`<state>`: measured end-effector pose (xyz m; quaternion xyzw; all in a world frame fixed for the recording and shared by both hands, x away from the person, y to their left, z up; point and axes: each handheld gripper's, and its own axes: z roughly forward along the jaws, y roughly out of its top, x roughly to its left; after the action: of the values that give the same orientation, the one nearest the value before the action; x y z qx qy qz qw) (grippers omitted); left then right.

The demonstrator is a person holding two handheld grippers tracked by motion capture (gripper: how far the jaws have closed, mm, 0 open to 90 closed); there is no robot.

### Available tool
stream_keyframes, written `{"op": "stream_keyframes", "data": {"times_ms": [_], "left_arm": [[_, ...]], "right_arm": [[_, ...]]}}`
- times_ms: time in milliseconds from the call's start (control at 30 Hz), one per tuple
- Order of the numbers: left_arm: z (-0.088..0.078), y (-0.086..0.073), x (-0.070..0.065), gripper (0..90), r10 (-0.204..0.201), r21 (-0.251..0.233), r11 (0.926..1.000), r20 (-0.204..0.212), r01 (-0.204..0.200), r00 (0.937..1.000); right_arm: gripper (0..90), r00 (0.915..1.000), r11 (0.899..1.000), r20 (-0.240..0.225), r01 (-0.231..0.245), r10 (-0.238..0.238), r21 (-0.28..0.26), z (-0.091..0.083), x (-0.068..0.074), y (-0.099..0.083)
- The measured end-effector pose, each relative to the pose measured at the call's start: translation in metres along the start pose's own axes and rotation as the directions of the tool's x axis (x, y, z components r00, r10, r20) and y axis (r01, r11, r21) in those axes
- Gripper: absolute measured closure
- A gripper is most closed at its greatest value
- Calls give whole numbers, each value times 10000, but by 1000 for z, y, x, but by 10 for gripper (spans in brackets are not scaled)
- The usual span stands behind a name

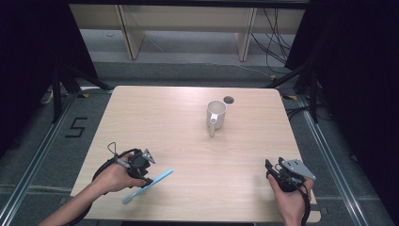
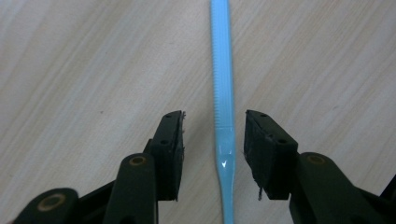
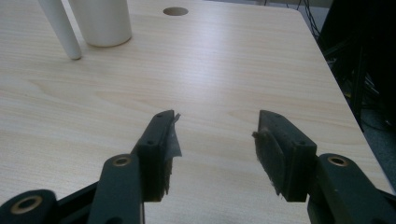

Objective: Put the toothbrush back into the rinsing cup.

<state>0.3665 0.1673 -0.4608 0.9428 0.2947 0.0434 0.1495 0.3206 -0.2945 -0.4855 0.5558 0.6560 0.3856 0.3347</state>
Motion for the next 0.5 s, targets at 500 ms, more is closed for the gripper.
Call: {"op": "stream_keyframes", "data": {"times_ms": [500], "left_arm": [[14, 8, -7, 648, 311, 912, 9954, -206, -291, 9993]], "right_arm": [[477, 9999, 9998, 59, 83, -82, -191, 1, 0, 0]]}}
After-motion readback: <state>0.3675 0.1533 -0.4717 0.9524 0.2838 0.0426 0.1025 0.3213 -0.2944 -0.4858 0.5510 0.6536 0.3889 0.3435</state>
